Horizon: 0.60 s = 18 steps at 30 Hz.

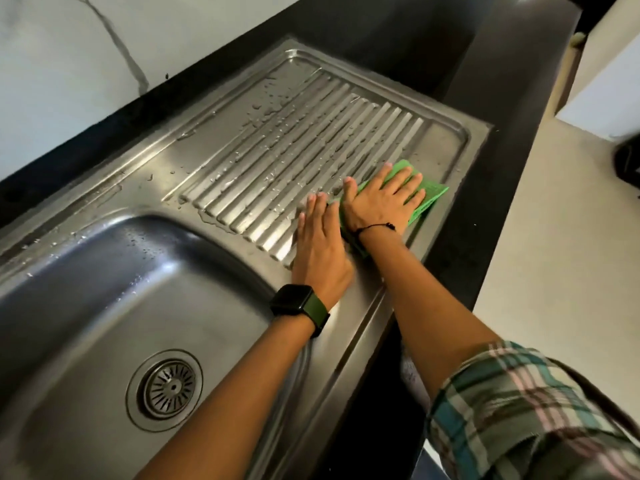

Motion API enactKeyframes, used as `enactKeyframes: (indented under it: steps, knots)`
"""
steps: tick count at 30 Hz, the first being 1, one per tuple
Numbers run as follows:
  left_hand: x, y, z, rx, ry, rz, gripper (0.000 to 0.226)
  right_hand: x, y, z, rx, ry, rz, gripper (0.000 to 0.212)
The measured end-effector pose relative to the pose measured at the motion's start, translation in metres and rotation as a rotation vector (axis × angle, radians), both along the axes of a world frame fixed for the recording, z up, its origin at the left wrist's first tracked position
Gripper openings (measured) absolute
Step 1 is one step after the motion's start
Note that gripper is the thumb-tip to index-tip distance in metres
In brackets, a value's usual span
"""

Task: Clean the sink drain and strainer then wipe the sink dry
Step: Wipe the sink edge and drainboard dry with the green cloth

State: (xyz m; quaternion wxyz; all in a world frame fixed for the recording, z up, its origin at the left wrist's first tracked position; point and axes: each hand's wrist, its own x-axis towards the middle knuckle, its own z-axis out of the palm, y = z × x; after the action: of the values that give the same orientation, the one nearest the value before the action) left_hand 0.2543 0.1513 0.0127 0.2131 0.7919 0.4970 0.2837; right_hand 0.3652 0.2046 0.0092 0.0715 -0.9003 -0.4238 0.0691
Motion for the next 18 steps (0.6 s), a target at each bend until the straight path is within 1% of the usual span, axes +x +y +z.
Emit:
enactKeyframes:
  steps: [7,11,15,18]
  knots:
    - [-0.002,-0.002,-0.005,0.071,0.013,0.023,0.053,0.076,0.051,0.002,0.000,-0.037,0.136,0.079]
    - [0.002,0.000,-0.004,0.076,0.048,0.002,0.053,0.114,0.081,0.008,-0.019,-0.025,0.141,0.079]
    - [0.006,0.002,-0.008,0.060,0.120,-0.018,0.059,0.122,0.089,0.014,-0.032,-0.012,0.146,0.079]
    - [0.006,0.004,-0.006,0.022,0.069,-0.027,0.060,0.123,0.082,0.013,-0.024,-0.017,0.189,0.083]
